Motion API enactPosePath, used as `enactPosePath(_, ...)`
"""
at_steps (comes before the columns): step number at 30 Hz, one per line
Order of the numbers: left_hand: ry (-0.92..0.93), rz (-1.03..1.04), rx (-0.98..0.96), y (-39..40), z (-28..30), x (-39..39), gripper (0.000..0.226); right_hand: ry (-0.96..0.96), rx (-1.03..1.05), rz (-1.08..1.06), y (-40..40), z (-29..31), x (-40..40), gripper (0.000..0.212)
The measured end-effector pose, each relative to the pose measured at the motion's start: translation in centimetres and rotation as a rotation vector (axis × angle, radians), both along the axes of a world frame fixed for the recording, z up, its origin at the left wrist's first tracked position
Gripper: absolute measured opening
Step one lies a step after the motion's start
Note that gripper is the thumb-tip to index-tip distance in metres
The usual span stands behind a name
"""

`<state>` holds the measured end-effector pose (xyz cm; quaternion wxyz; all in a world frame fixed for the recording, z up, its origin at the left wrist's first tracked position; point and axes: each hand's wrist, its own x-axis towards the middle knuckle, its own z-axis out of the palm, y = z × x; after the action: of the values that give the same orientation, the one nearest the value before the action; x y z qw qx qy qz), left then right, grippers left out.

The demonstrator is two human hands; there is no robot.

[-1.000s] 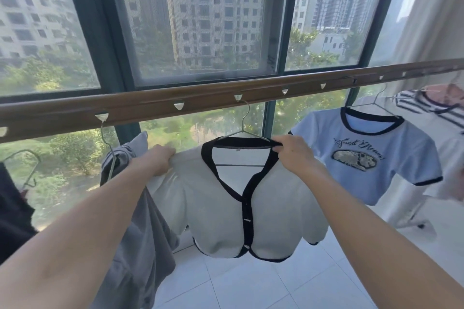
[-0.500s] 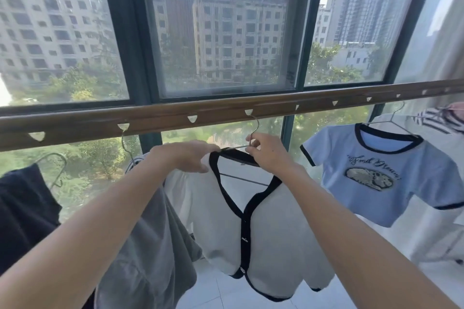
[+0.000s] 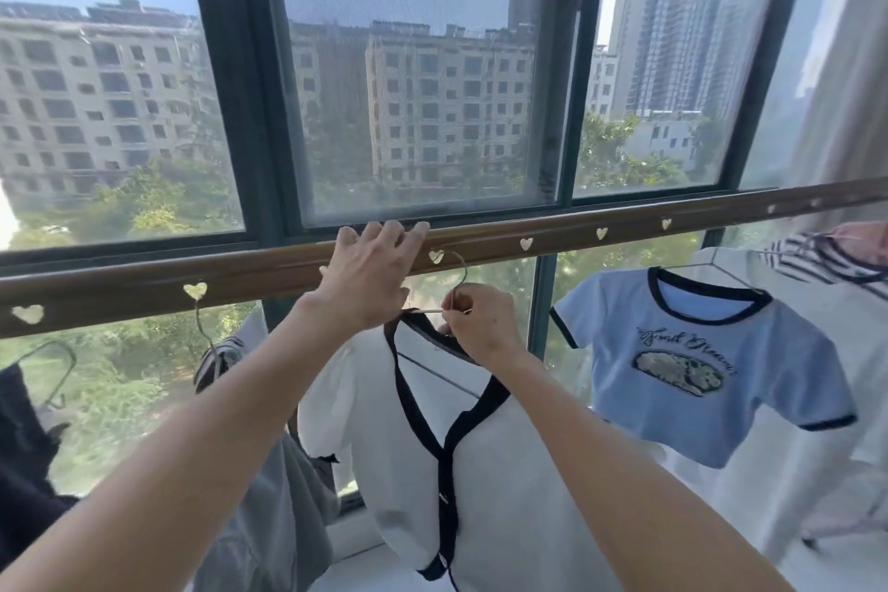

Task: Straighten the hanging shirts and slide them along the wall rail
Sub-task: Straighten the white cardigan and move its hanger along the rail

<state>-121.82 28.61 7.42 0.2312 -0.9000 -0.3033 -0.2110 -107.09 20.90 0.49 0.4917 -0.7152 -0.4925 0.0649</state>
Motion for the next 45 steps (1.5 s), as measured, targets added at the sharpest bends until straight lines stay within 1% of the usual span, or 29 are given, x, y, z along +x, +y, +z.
enactPosePath(3, -0.018, 0.095, 0.010, 0.5, -0.5, 0.6, 0.081, -0.007, 0.030, -0.009, -0.4, 0.8, 0.5, 0.016)
enactPosePath(7, -0.045, 0.148, 0.016, 0.8, -0.7, 1.7, 0.077, -0.034, 0.057, -0.062, -1.6, 1.9, 1.7, 0.015)
enactPosePath(12, -0.036, 0.074, -0.006, -0.1, 0.1, 5.4, 0.076, -0.031, 0.055, -0.160, -3.5, 2.0, 4.4, 0.019)
enactPosePath(16, 0.003, 0.027, -0.014, -0.6, 0.4, 8.6, 0.075, 0.011, 0.059, -0.258, -5.4, 1.2, 6.5, 0.022)
enactPosePath(23, 0.018, -0.005, -0.014, -1.3, 0.5, 14.1, 0.076, -0.001, 0.073, -0.326, -7.2, 0.3, 11.5, 0.020)
enactPosePath(27, 0.000, 0.029, 0.040, -1.4, 0.0, 15.6, 0.078, -0.016, 0.064, -0.324, -6.4, 0.3, 14.6, 0.021)
enactPosePath(32, -0.045, 0.076, 0.114, -1.0, -0.6, 16.2, 0.071, -0.040, 0.053, -0.276, -4.7, 1.4, 17.6, 0.019)
enactPosePath(37, -0.058, 0.107, 0.095, -1.1, -0.7, 16.5, 0.069, 0.008, 0.018, -0.215, -2.7, 0.4, 18.9, 0.021)
enactPosePath(41, -0.071, 0.113, 0.081, -1.4, -0.8, 16.5, 0.068, 0.041, -0.057, -0.166, -2.4, -1.4, 19.4, 0.017)
enactPosePath(45, -0.083, 0.108, 0.068, -1.6, -0.9, 16.7, 0.071, 0.079, -0.062, -0.160, -2.5, -2.0, 20.0, 0.013)
